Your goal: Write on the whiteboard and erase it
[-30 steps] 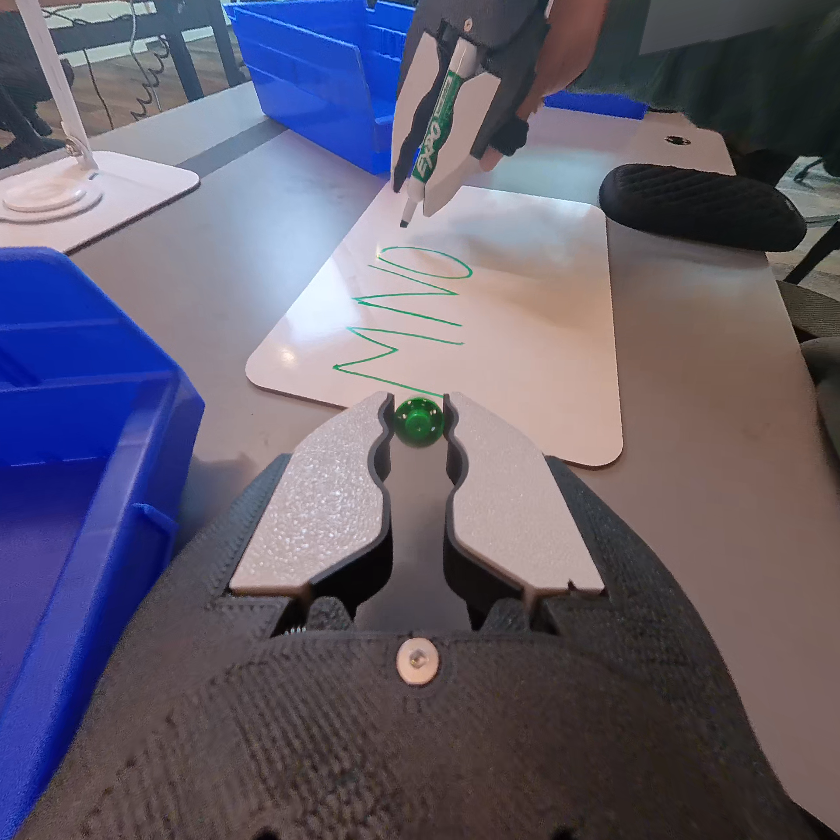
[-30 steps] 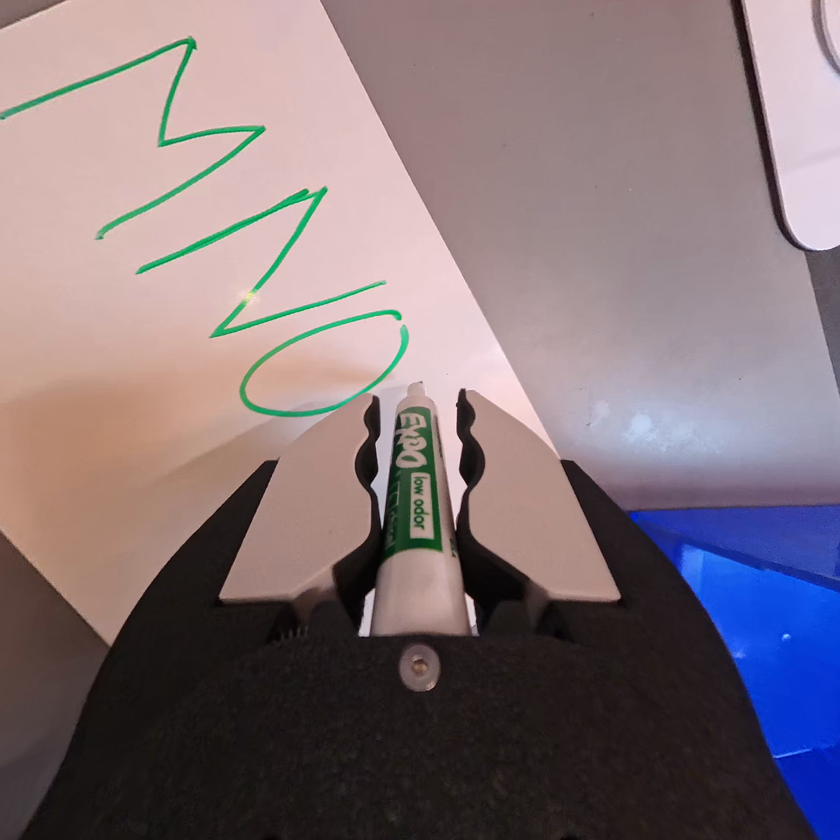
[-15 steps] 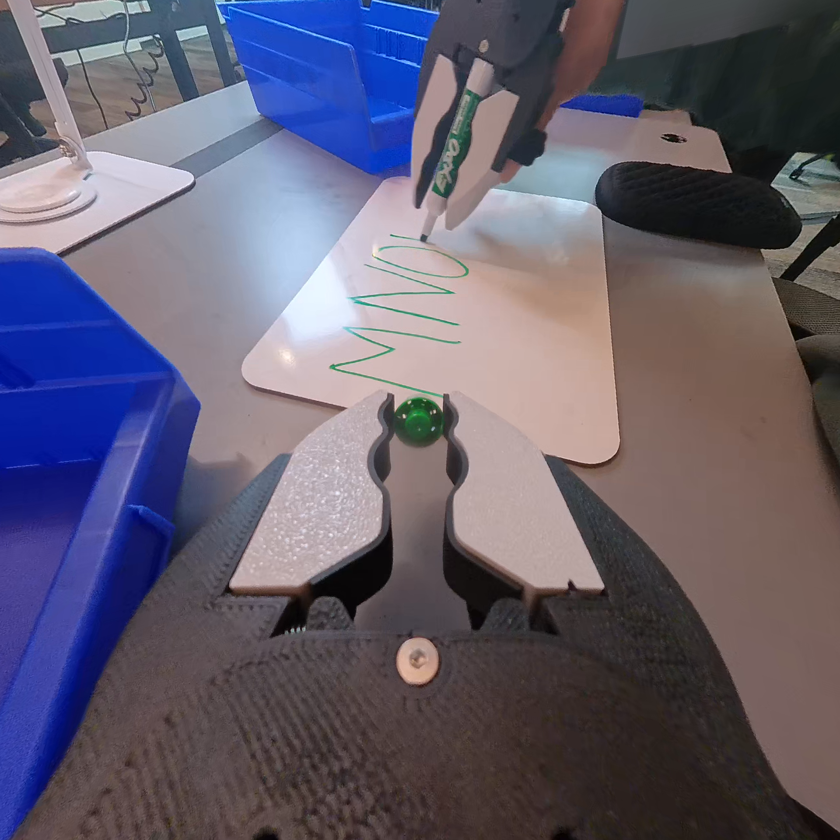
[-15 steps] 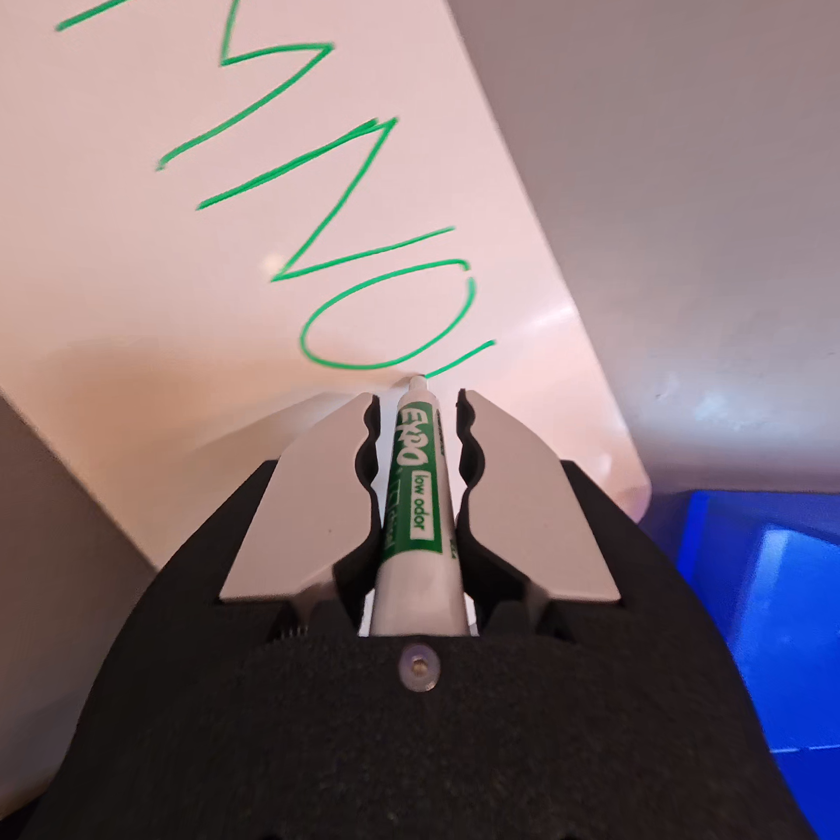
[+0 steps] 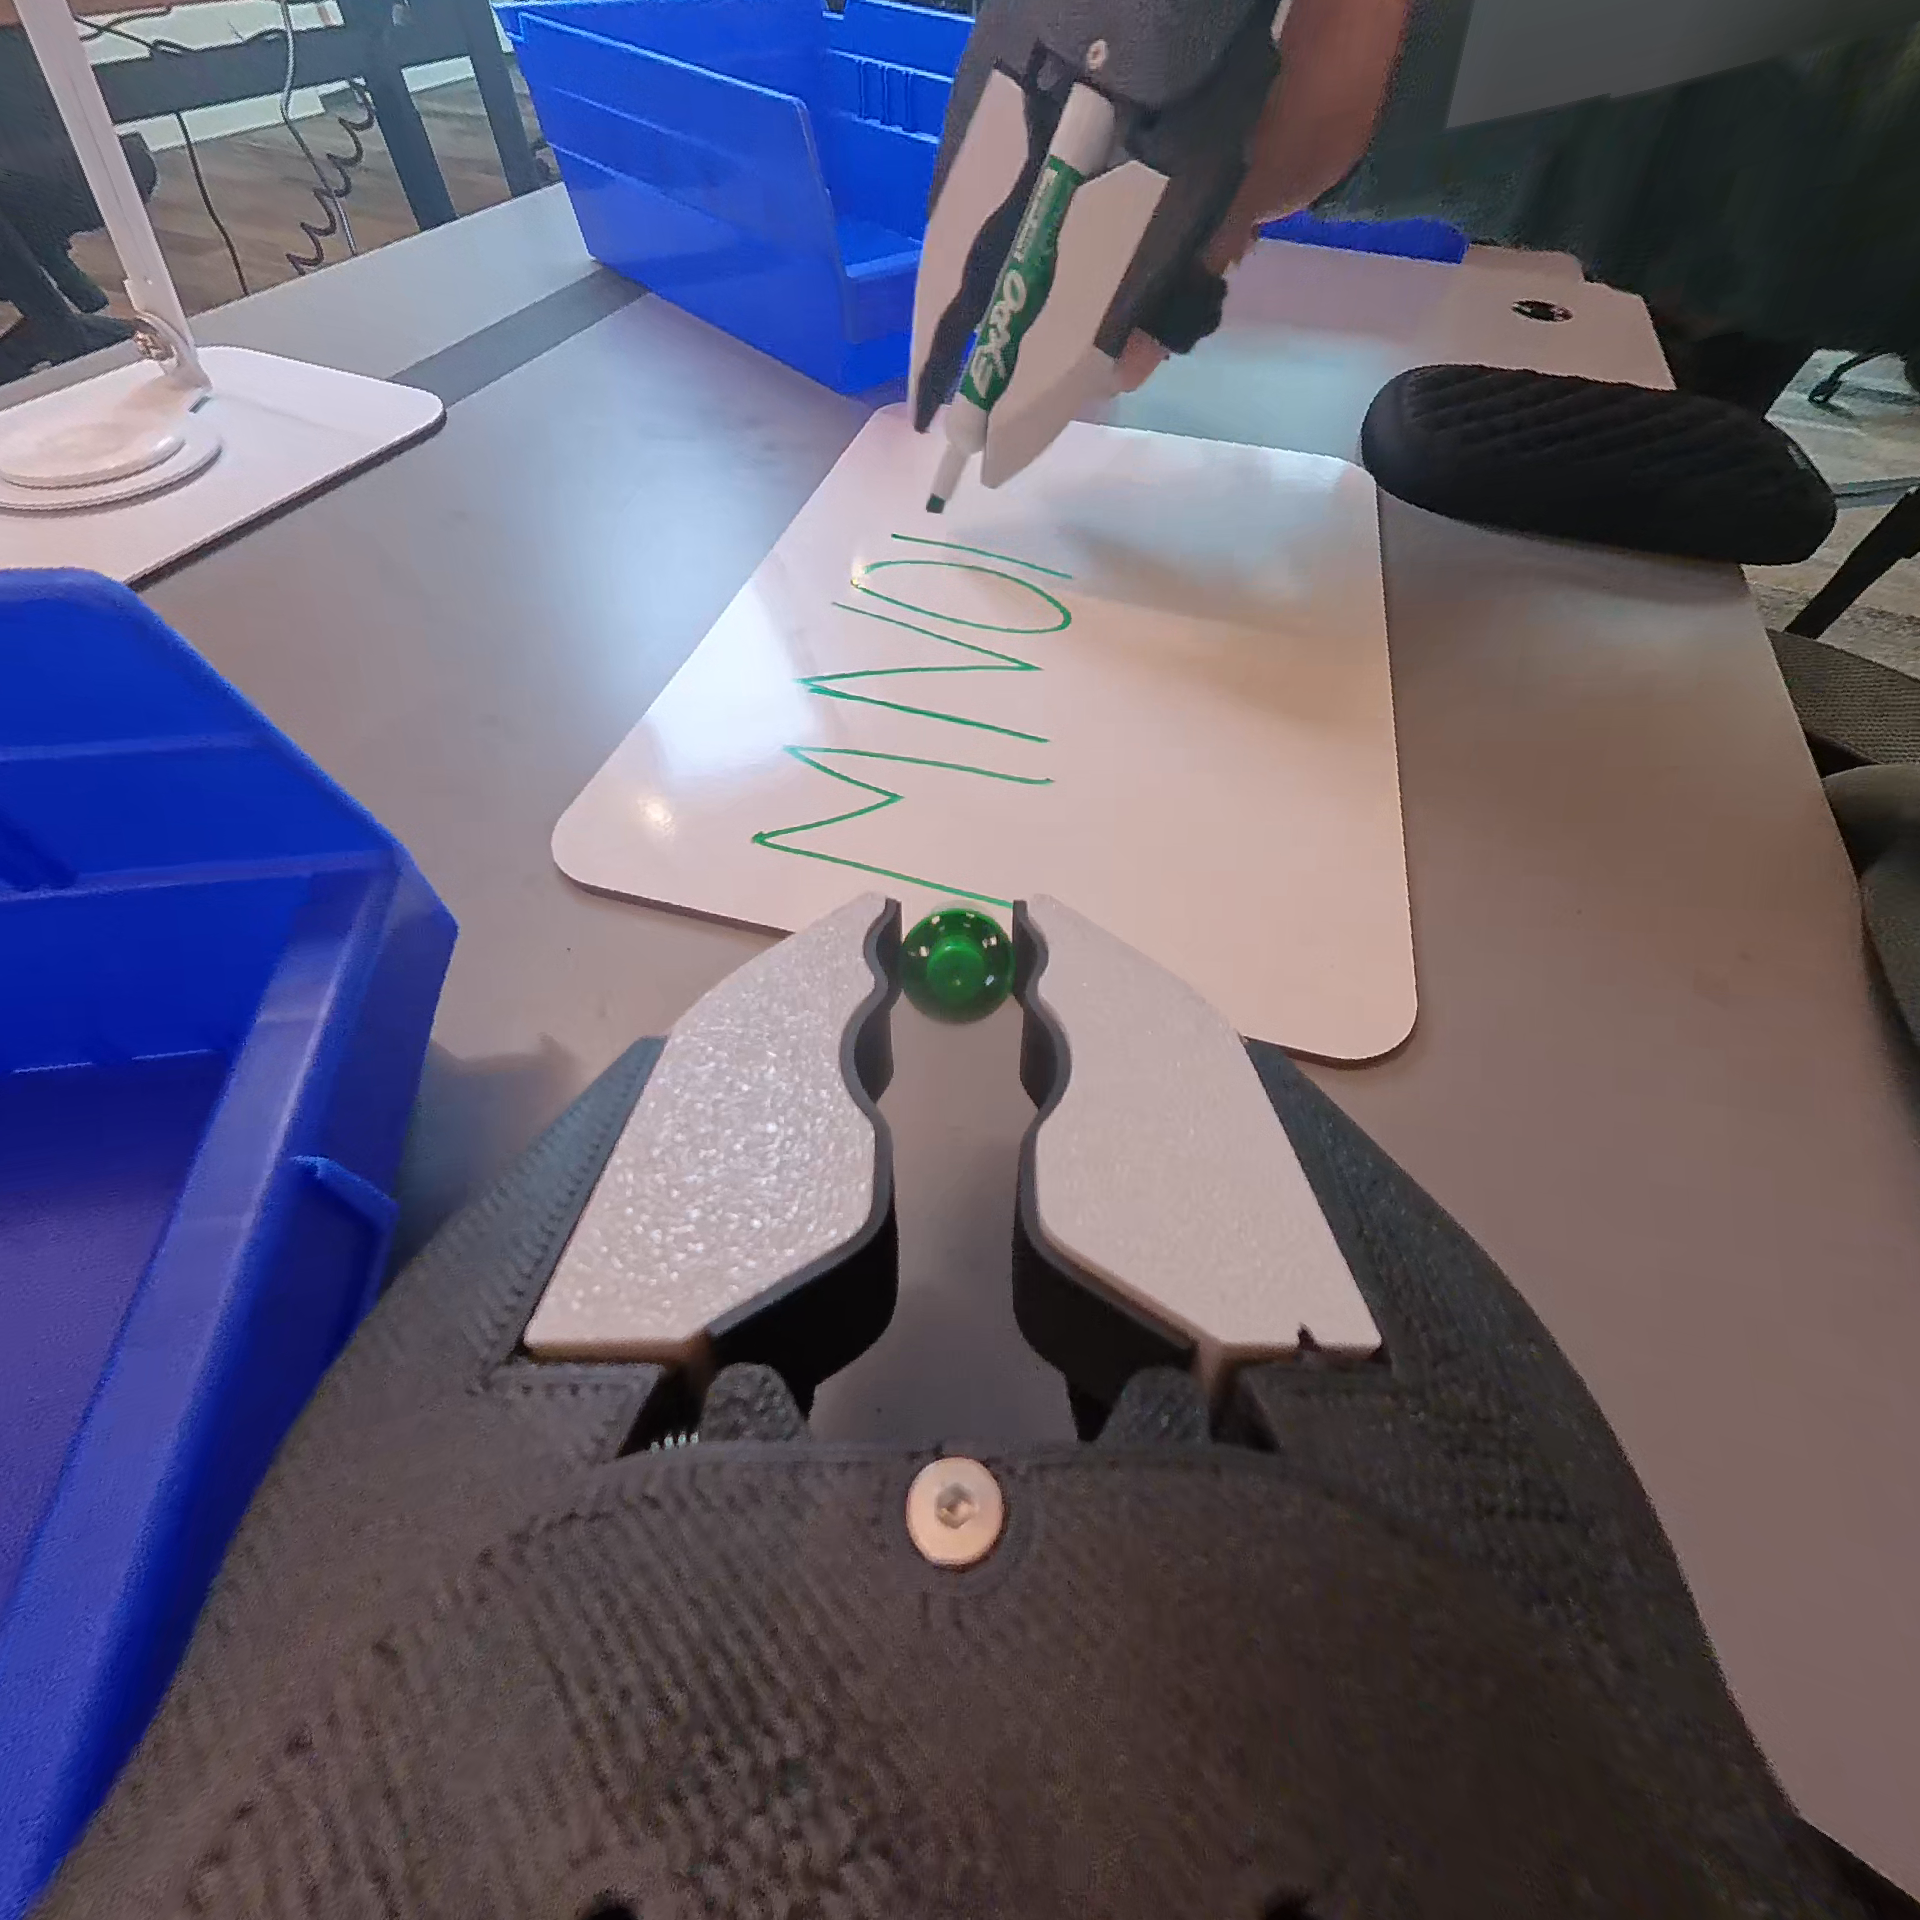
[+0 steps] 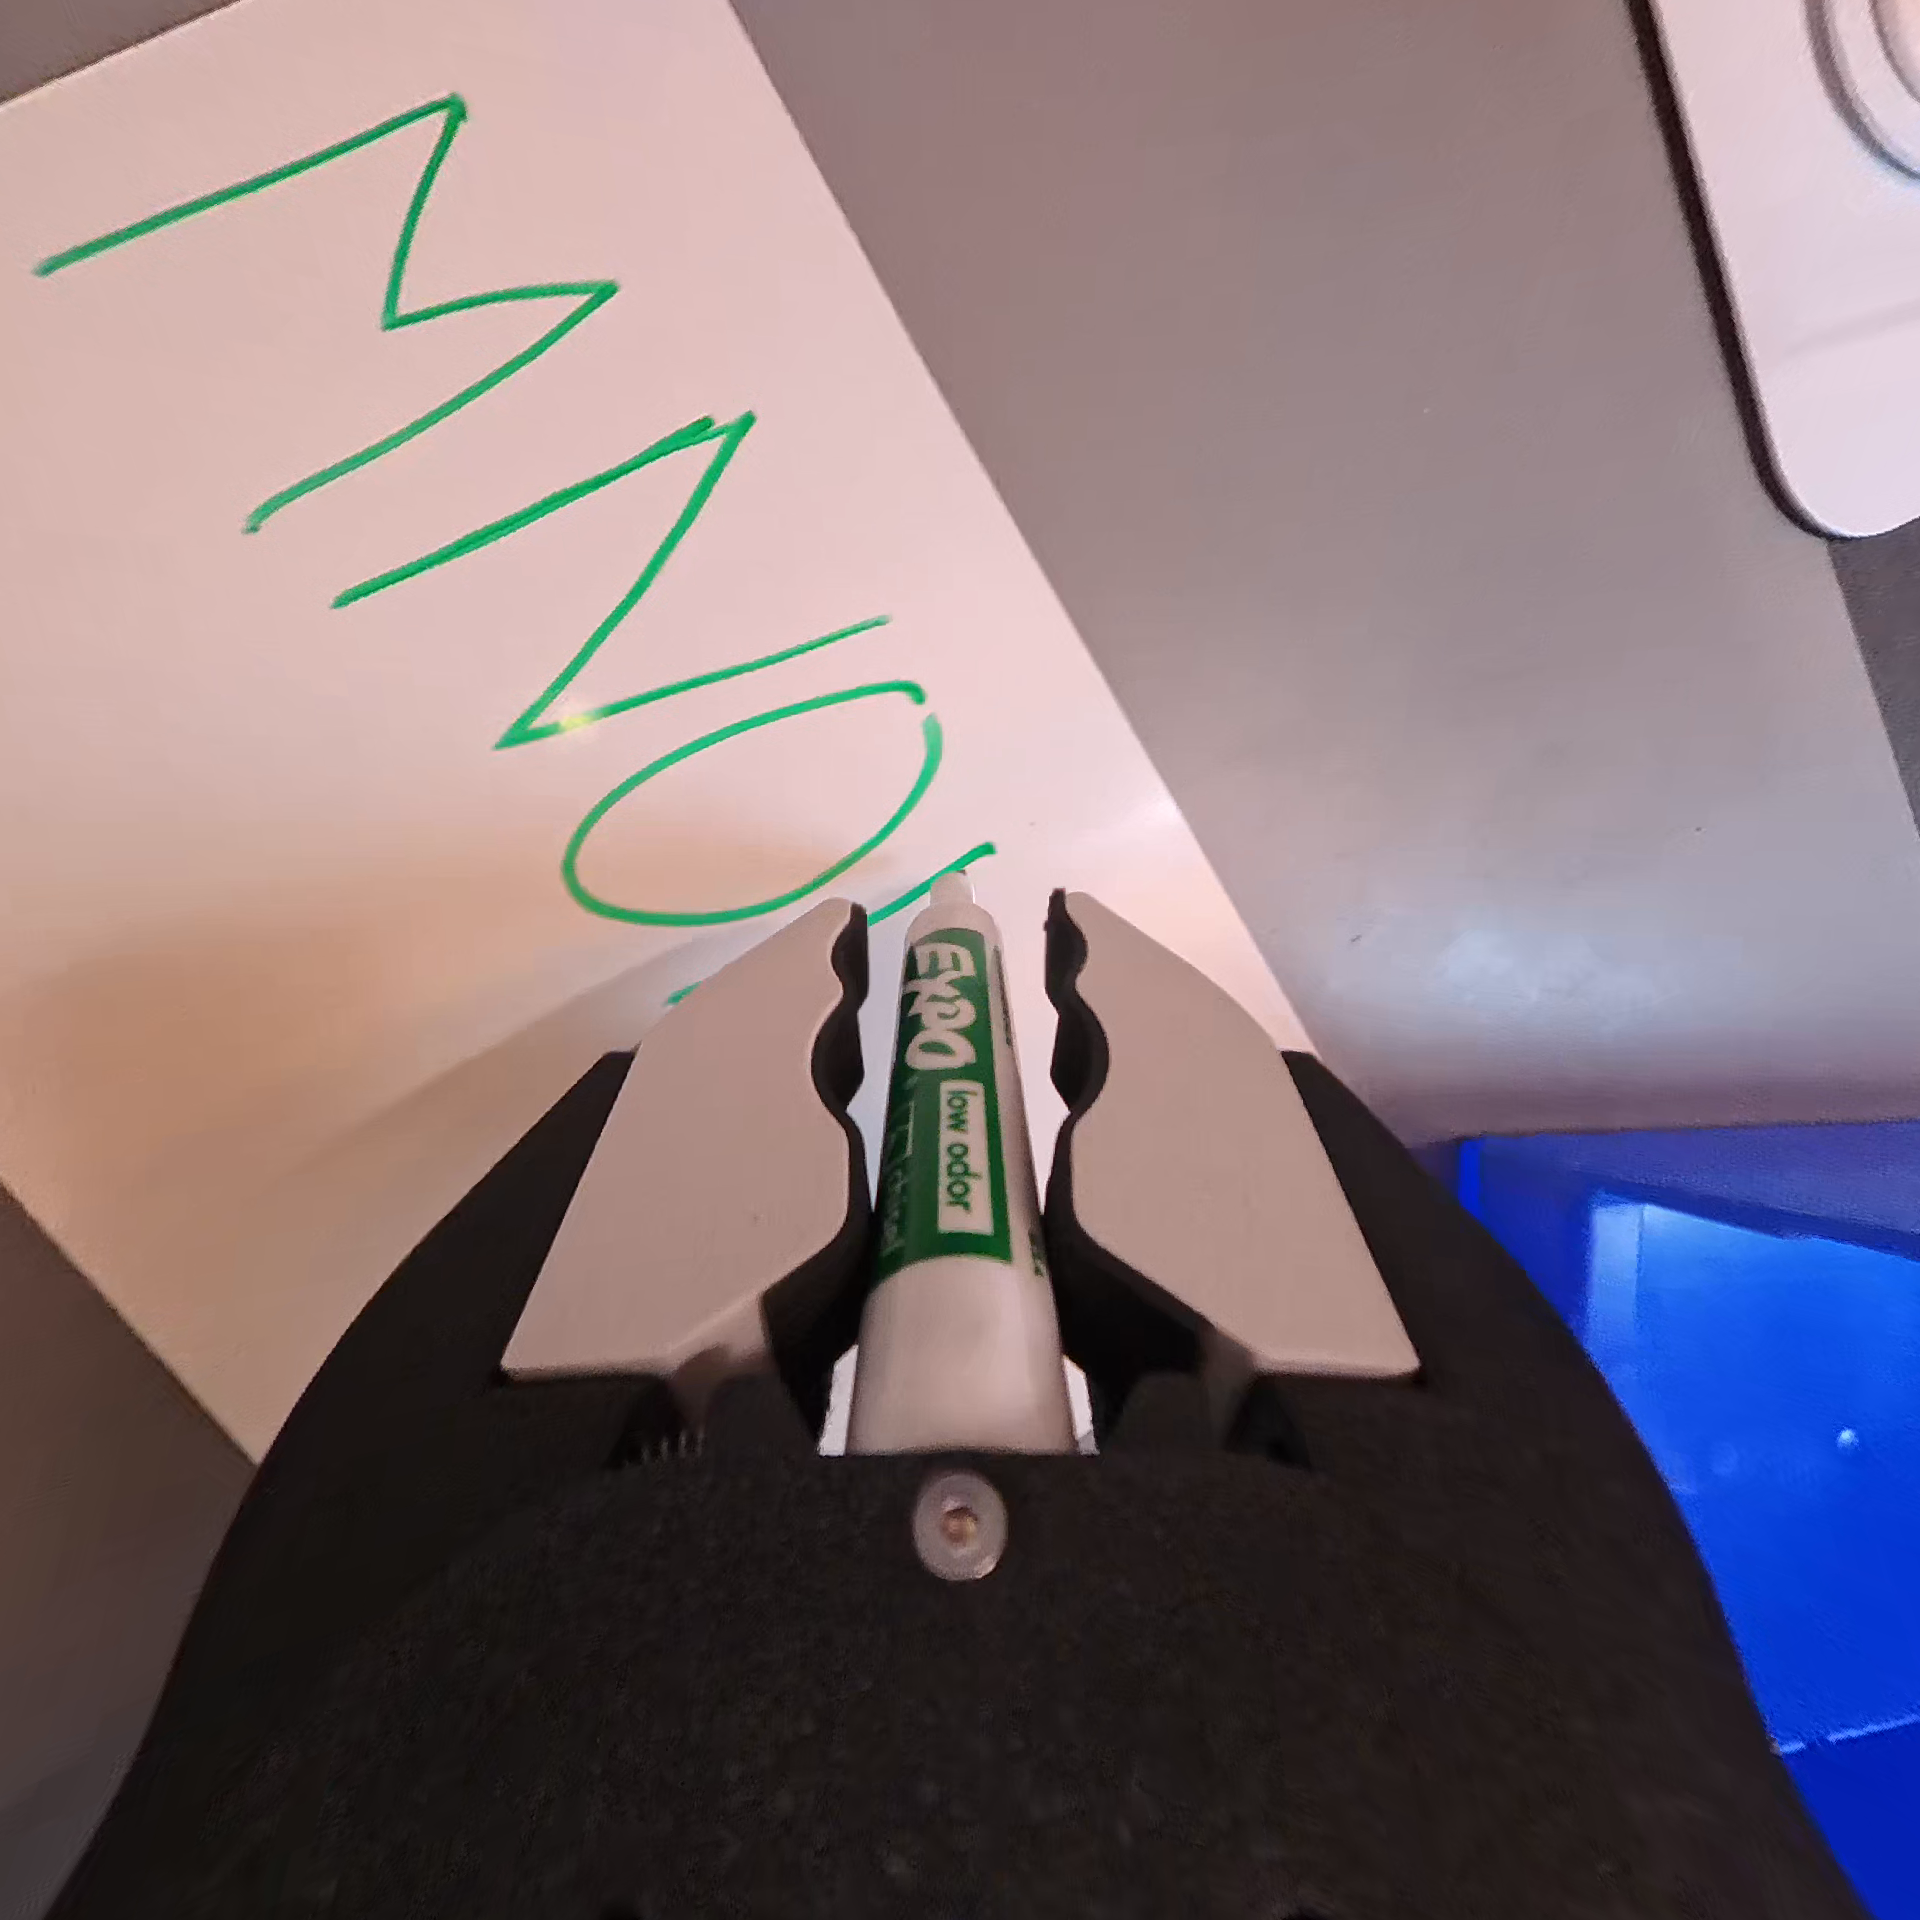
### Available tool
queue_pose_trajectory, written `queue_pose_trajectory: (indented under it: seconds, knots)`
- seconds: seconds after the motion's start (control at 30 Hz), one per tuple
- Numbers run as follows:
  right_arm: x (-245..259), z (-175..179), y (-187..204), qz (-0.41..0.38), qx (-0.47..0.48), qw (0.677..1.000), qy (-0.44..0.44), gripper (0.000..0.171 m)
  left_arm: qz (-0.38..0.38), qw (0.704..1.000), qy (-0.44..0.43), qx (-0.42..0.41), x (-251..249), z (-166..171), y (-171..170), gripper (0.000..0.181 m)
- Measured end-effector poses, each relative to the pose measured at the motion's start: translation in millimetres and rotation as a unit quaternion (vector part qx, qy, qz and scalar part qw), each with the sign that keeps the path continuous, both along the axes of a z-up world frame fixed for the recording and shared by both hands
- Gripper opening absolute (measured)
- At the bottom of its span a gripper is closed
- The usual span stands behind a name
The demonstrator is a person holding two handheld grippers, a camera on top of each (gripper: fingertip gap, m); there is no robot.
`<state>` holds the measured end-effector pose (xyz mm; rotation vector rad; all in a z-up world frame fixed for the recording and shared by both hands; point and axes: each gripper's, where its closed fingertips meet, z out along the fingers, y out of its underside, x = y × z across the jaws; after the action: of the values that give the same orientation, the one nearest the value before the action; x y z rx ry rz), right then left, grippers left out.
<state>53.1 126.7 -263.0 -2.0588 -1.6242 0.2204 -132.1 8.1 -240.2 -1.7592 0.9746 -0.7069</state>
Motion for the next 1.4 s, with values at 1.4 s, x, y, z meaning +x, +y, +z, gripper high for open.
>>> queue_pose_trajectory:
  seconds: [1.4]
  knots:
    - [6.0,-9.6,-24.5,-0.001,-0.012,1.000,0.001,0.034,-0.005,1.000,-0.006,-0.015,1.3,-2.7,-0.6,0.020]
